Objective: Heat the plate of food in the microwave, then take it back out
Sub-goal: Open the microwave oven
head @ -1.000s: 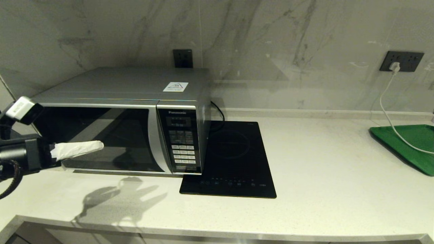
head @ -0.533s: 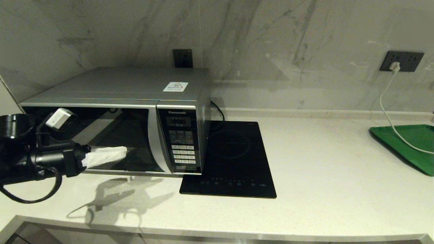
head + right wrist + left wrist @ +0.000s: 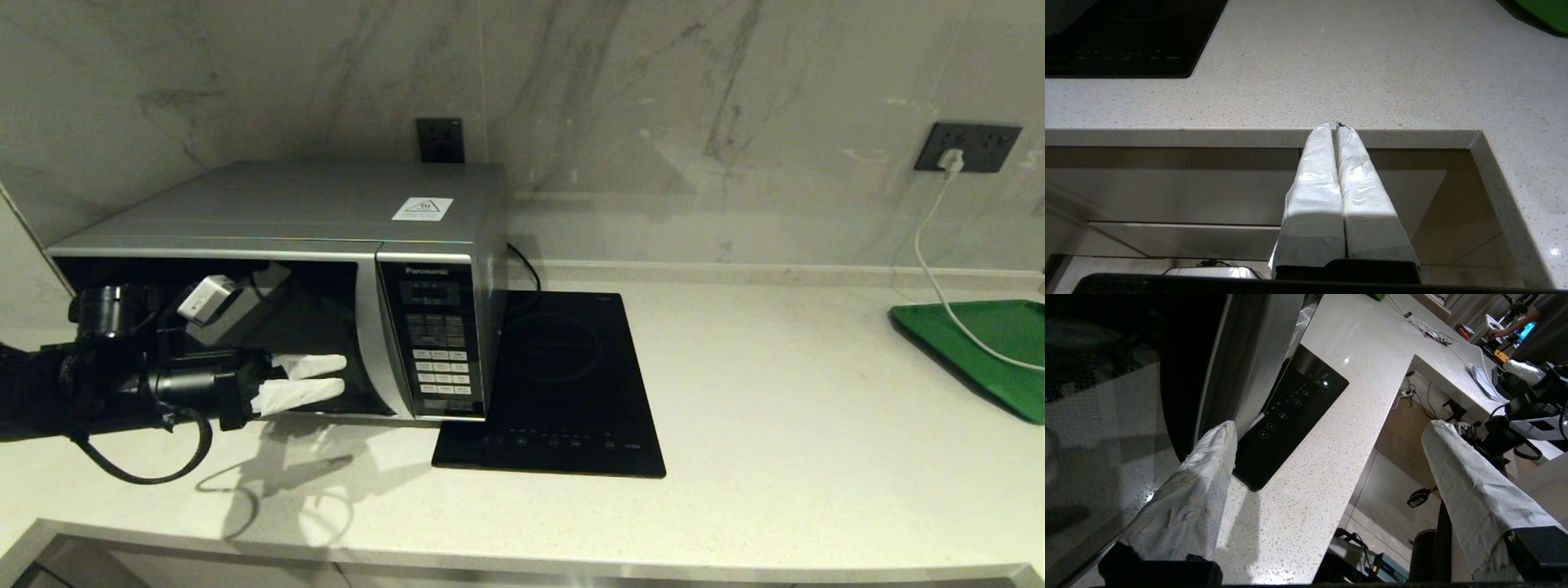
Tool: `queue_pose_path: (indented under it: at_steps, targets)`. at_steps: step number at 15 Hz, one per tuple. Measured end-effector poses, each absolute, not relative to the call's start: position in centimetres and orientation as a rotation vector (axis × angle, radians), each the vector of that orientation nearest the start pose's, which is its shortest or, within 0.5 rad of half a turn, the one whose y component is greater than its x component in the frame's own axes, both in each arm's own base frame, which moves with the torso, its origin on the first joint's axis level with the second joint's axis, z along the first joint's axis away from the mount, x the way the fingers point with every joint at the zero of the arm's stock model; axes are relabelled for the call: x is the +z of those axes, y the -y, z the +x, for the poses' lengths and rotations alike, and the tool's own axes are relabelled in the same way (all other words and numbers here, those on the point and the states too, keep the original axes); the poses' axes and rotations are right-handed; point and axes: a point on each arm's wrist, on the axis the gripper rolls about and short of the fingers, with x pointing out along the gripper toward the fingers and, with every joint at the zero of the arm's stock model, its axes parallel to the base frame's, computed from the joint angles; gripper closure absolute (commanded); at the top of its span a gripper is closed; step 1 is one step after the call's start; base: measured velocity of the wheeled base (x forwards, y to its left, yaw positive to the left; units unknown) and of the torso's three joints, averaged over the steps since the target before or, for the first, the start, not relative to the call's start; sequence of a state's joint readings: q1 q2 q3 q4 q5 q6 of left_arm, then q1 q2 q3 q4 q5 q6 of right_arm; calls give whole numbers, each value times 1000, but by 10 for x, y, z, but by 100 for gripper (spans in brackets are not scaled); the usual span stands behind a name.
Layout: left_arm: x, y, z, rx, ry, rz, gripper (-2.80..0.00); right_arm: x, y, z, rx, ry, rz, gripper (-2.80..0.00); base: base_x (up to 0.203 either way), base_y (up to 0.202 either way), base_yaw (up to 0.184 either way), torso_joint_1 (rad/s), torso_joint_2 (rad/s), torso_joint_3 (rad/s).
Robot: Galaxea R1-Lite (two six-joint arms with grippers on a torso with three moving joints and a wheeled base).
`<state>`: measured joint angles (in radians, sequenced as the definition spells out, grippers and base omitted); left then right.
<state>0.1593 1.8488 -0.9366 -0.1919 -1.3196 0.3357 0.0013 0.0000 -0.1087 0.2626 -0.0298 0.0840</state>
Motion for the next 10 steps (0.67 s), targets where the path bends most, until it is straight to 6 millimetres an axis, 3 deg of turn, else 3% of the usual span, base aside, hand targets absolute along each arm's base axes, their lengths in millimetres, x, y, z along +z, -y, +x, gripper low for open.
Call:
queue_pose_path:
  at_steps: [10]
  targets:
    - [131, -11, 333, -1248, -322, -135, -280, 78, 1, -33, -35, -153, 81, 0, 0, 0, 0, 0, 0, 0]
